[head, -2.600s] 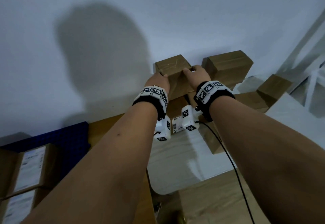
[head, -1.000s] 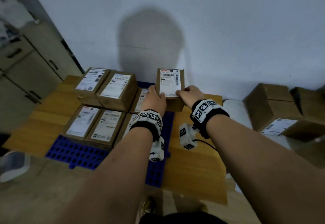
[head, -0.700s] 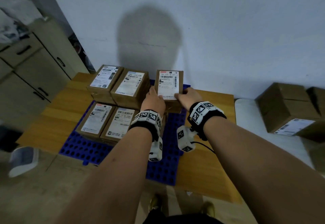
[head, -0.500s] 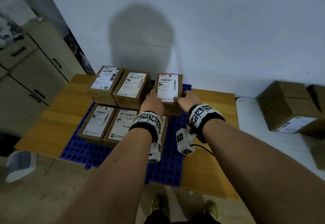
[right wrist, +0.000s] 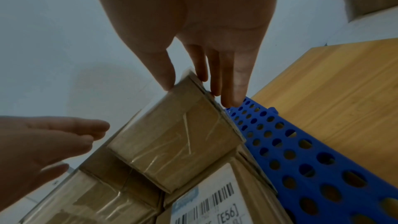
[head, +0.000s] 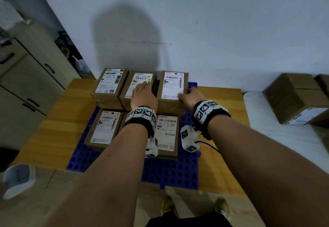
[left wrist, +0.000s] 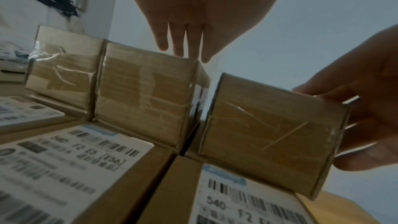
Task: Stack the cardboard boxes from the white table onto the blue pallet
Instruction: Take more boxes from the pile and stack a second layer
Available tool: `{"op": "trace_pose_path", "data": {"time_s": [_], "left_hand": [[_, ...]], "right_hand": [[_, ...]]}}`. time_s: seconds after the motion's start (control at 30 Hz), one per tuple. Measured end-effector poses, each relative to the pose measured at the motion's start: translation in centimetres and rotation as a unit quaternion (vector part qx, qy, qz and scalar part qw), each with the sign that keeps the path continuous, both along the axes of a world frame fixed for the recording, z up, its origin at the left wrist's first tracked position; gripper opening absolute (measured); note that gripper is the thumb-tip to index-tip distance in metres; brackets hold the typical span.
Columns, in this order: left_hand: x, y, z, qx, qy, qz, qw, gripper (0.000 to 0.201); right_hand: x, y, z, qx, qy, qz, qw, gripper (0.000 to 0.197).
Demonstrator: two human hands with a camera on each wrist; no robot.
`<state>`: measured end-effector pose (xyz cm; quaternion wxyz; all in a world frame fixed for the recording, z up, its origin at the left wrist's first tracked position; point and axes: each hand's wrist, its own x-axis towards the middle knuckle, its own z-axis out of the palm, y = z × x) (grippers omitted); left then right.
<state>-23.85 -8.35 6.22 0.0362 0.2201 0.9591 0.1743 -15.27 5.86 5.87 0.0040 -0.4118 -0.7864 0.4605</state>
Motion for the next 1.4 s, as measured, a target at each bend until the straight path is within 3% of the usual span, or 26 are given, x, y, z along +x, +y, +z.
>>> {"op": "trace_pose_path", "data": {"time_s": [0.8, 0.93, 1.07, 1.2, 1.4], "left_hand": [[0.1, 0.0, -0.3, -0.074, 0.0, -0.045, 0.996, 0.051], [0.2, 0.4, 0.1, -0.078, -0.023, -0.04, 0.996, 0.054], [0.1, 1.2, 0.8, -0.099, -0.007, -0.05, 0.994, 0.058], [0.6, 3.1, 1.3, -0.114, 0.024, -0.07, 0.991, 0.062], [4.7, 9.3, 1.0, -0.103, 0.028, -0.152, 0.983, 0.059]], "right_hand": [[-1.2, -1.7, 0.5, -0.028, -0.034, -0.008, 0.999, 0.052], [-1.1, -1.4, 0.5, -0.013, -0.034, 0.012, 0.999, 0.041], [-0.4, 0.0, 1.0, 0.016, -0.025, 0.012, 0.999, 0.027], [1.2, 2.1, 1.5, 0.042, -0.046, 0.011, 0.998, 0.028], [6.1, 7.9, 1.2, 0.069, -0.065, -0.057, 0.994, 0.019]]}}
